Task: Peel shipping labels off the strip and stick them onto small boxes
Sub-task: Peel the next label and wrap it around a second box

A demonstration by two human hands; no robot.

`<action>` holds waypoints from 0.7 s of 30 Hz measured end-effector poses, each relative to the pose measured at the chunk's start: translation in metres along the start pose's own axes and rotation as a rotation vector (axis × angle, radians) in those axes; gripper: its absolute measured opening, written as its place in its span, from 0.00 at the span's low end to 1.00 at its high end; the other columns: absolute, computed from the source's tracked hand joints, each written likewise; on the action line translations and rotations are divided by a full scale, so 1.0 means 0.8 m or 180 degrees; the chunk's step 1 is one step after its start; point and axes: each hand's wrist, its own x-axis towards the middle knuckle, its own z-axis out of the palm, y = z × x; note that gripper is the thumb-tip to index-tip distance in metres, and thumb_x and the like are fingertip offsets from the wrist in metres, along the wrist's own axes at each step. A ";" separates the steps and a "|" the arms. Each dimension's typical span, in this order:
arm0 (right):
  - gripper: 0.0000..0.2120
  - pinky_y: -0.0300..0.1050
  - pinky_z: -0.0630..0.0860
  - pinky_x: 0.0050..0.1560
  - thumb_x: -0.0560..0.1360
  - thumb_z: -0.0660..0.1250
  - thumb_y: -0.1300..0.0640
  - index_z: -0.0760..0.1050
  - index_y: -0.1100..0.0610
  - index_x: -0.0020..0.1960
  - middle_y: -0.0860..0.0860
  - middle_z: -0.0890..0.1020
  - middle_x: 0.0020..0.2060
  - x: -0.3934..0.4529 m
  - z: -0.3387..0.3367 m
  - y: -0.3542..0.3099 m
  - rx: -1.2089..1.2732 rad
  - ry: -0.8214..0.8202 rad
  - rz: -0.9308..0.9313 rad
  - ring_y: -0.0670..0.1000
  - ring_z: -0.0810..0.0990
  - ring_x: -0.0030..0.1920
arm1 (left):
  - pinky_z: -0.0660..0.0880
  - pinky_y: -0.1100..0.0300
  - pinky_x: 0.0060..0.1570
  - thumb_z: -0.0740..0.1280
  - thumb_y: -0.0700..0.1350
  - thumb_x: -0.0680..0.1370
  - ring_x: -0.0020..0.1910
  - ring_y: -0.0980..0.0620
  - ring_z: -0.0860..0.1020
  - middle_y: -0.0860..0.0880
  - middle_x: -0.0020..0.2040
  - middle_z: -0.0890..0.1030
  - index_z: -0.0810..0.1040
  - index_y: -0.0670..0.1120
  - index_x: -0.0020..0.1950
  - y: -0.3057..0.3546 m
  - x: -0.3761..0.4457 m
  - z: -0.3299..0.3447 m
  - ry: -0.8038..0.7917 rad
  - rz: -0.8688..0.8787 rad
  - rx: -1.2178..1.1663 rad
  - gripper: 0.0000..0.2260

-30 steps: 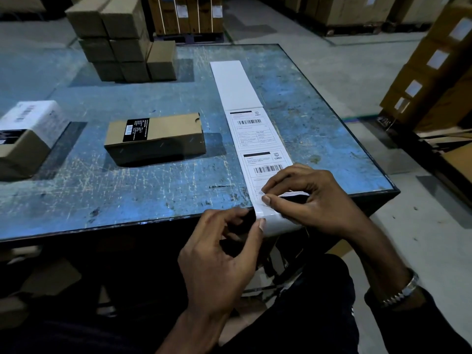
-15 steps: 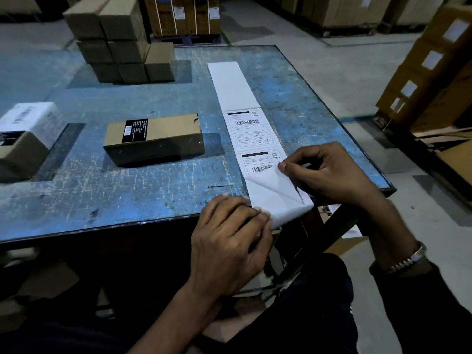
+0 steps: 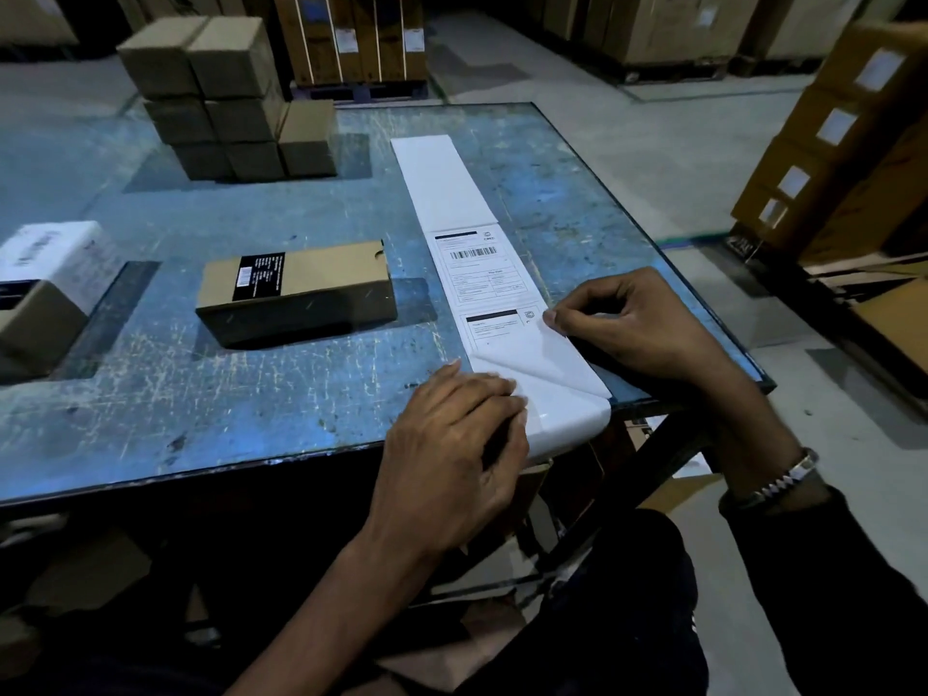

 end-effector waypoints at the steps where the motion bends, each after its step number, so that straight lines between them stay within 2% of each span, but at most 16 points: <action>1: 0.06 0.46 0.81 0.46 0.78 0.78 0.55 0.89 0.55 0.43 0.49 0.90 0.40 0.002 -0.001 0.002 0.0039 0.0019 0.0006 0.44 0.85 0.41 | 0.73 0.49 0.72 0.74 0.44 0.79 0.58 0.51 0.84 0.51 0.56 0.88 0.88 0.46 0.53 0.000 0.001 -0.001 -0.0036 -0.0085 -0.0059 0.05; 3: 0.06 0.47 0.82 0.45 0.78 0.78 0.57 0.89 0.56 0.43 0.52 0.90 0.40 0.007 -0.001 0.006 0.0244 0.0082 0.0054 0.46 0.85 0.41 | 0.73 0.51 0.72 0.74 0.45 0.78 0.56 0.54 0.85 0.53 0.54 0.88 0.89 0.48 0.52 0.002 0.005 -0.003 -0.0086 -0.0204 -0.0124 0.05; 5: 0.05 0.46 0.82 0.44 0.78 0.77 0.59 0.89 0.58 0.44 0.53 0.90 0.40 0.012 0.001 0.009 0.0351 0.0172 0.0109 0.47 0.85 0.40 | 0.75 0.52 0.68 0.75 0.46 0.79 0.51 0.54 0.84 0.54 0.51 0.88 0.89 0.48 0.51 0.003 0.013 -0.007 -0.0145 -0.0224 -0.0135 0.04; 7: 0.04 0.45 0.81 0.44 0.78 0.77 0.60 0.89 0.58 0.45 0.52 0.90 0.40 0.017 0.005 0.013 0.0320 0.0277 0.0139 0.46 0.85 0.40 | 0.79 0.52 0.56 0.75 0.47 0.81 0.47 0.51 0.82 0.54 0.47 0.87 0.88 0.49 0.52 0.002 0.022 -0.010 -0.0296 -0.0156 -0.0016 0.04; 9: 0.04 0.47 0.81 0.44 0.77 0.78 0.59 0.89 0.58 0.44 0.53 0.90 0.40 0.021 0.007 0.016 0.0412 0.0412 0.0194 0.47 0.85 0.40 | 0.78 0.52 0.42 0.73 0.49 0.82 0.45 0.49 0.80 0.54 0.45 0.85 0.87 0.50 0.54 0.000 0.031 -0.012 -0.0455 -0.0023 0.0219 0.05; 11: 0.04 0.46 0.80 0.43 0.77 0.78 0.58 0.89 0.57 0.44 0.54 0.89 0.40 0.024 0.007 0.019 0.0489 0.0579 0.0260 0.47 0.84 0.39 | 0.77 0.53 0.38 0.72 0.49 0.81 0.45 0.49 0.79 0.55 0.44 0.84 0.87 0.52 0.56 -0.003 0.039 -0.014 -0.0574 0.0054 0.0320 0.06; 15: 0.05 0.46 0.78 0.41 0.77 0.78 0.59 0.88 0.58 0.43 0.57 0.88 0.40 0.029 0.002 0.024 0.0618 0.0828 0.0360 0.47 0.82 0.38 | 0.75 0.57 0.40 0.75 0.56 0.78 0.48 0.55 0.78 0.60 0.46 0.84 0.86 0.58 0.55 -0.005 0.058 -0.021 -0.0722 -0.0282 0.0293 0.07; 17: 0.06 0.45 0.75 0.40 0.77 0.77 0.60 0.88 0.58 0.41 0.54 0.86 0.36 0.036 -0.003 0.026 0.0668 0.0919 0.0393 0.46 0.79 0.35 | 0.70 0.59 0.43 0.75 0.59 0.77 0.54 0.54 0.77 0.59 0.52 0.82 0.83 0.58 0.58 -0.006 0.066 -0.022 -0.0738 -0.0374 0.0434 0.12; 19: 0.08 0.43 0.73 0.38 0.77 0.77 0.60 0.87 0.56 0.39 0.48 0.84 0.32 0.044 -0.006 0.027 0.0628 0.1014 0.0446 0.44 0.76 0.32 | 0.73 0.56 0.54 0.75 0.62 0.75 0.67 0.52 0.72 0.56 0.66 0.77 0.76 0.56 0.70 -0.011 0.075 -0.022 -0.0923 -0.0495 0.0463 0.25; 20: 0.08 0.41 0.73 0.37 0.77 0.77 0.59 0.87 0.56 0.39 0.46 0.82 0.31 0.048 -0.007 0.027 0.0597 0.1054 0.0475 0.43 0.75 0.31 | 0.73 0.53 0.64 0.75 0.63 0.75 0.75 0.52 0.67 0.54 0.75 0.71 0.70 0.55 0.78 -0.015 0.080 -0.024 -0.1066 -0.0540 0.0450 0.34; 21: 0.08 0.40 0.72 0.36 0.77 0.77 0.59 0.86 0.56 0.39 0.45 0.82 0.30 0.050 -0.006 0.028 0.0576 0.1072 0.0486 0.42 0.74 0.30 | 0.67 0.51 0.74 0.75 0.65 0.75 0.81 0.51 0.61 0.52 0.83 0.63 0.62 0.54 0.83 -0.018 0.086 -0.026 -0.1228 -0.0580 0.0438 0.42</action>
